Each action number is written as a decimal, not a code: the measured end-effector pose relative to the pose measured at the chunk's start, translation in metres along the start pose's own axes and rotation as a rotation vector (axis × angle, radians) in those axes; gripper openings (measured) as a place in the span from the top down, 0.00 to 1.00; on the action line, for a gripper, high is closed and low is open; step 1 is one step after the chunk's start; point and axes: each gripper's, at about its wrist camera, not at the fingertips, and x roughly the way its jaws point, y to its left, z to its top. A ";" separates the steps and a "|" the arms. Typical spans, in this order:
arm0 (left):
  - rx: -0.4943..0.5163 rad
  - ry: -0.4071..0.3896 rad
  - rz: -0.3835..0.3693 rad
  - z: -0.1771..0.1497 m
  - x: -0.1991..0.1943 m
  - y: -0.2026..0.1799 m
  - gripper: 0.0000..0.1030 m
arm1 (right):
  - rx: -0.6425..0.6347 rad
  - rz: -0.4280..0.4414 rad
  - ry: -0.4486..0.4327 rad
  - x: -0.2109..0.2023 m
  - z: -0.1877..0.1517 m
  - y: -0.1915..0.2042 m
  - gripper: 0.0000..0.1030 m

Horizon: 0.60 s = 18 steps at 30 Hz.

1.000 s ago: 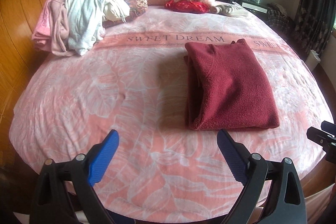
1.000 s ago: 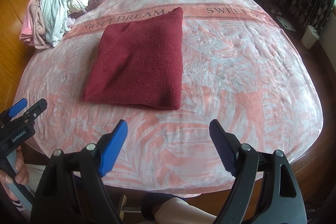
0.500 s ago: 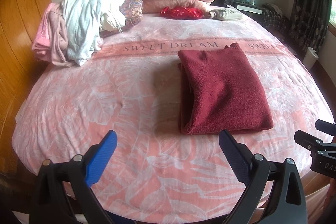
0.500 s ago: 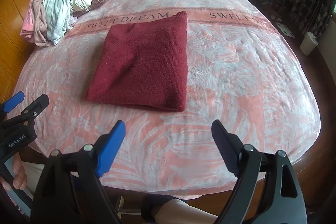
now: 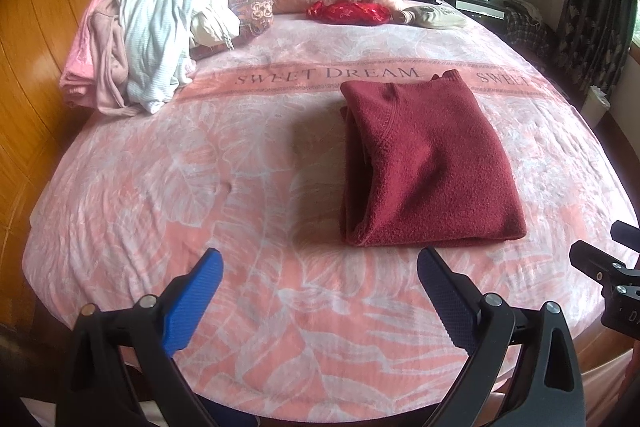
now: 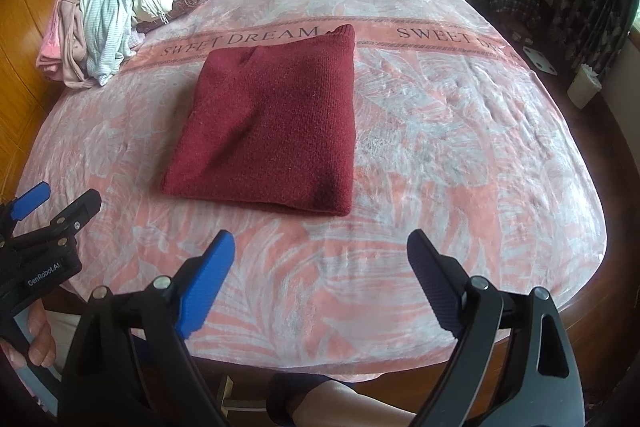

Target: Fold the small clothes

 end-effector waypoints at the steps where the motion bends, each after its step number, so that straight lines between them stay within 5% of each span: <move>1: 0.000 0.000 0.000 0.000 0.000 0.000 0.05 | 0.001 -0.003 0.001 0.000 0.000 -0.001 0.15; 18: 0.019 0.002 0.002 -0.001 0.003 -0.001 0.05 | -0.007 -0.009 0.019 0.005 -0.002 0.001 0.13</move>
